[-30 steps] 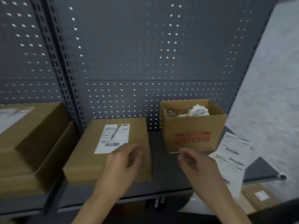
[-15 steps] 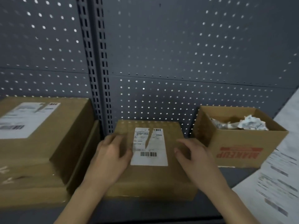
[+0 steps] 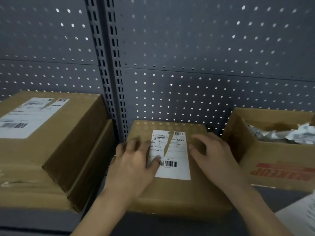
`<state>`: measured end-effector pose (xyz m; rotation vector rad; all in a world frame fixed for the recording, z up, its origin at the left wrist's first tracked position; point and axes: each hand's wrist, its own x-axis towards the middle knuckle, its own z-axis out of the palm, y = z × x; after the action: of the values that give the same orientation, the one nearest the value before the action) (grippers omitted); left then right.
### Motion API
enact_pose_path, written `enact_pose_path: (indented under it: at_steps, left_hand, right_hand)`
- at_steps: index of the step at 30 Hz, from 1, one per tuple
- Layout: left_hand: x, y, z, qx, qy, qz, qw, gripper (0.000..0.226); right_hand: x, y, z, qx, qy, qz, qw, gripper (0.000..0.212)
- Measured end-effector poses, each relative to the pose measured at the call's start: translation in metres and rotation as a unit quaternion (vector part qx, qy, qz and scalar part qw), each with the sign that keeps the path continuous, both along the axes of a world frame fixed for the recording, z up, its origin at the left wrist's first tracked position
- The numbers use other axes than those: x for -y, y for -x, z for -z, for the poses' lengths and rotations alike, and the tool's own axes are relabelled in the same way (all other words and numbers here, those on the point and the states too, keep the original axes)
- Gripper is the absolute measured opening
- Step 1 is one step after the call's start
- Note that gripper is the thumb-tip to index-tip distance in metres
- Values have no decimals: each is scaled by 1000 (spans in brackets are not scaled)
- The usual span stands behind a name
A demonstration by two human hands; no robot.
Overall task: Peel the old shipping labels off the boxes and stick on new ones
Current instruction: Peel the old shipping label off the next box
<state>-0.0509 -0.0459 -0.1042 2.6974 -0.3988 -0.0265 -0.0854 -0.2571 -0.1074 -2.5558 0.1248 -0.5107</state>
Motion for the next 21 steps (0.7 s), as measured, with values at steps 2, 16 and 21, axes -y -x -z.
enact_pose_path:
  at_steps: [2,16,21]
  left_hand:
    - [-3,-4,-2,3,-5,8,1000,58]
    - [8,-68,12,32,27,93,995,55]
    - [7,-68,22,61,30,86,994,51]
  right_hand:
    - [-4,-10,-2,-4,16,-11,1000,27]
    - [2,-77,-7,-72,145,-79,984,14]
    - [0,-84,6,-23,186,-86,979,12]
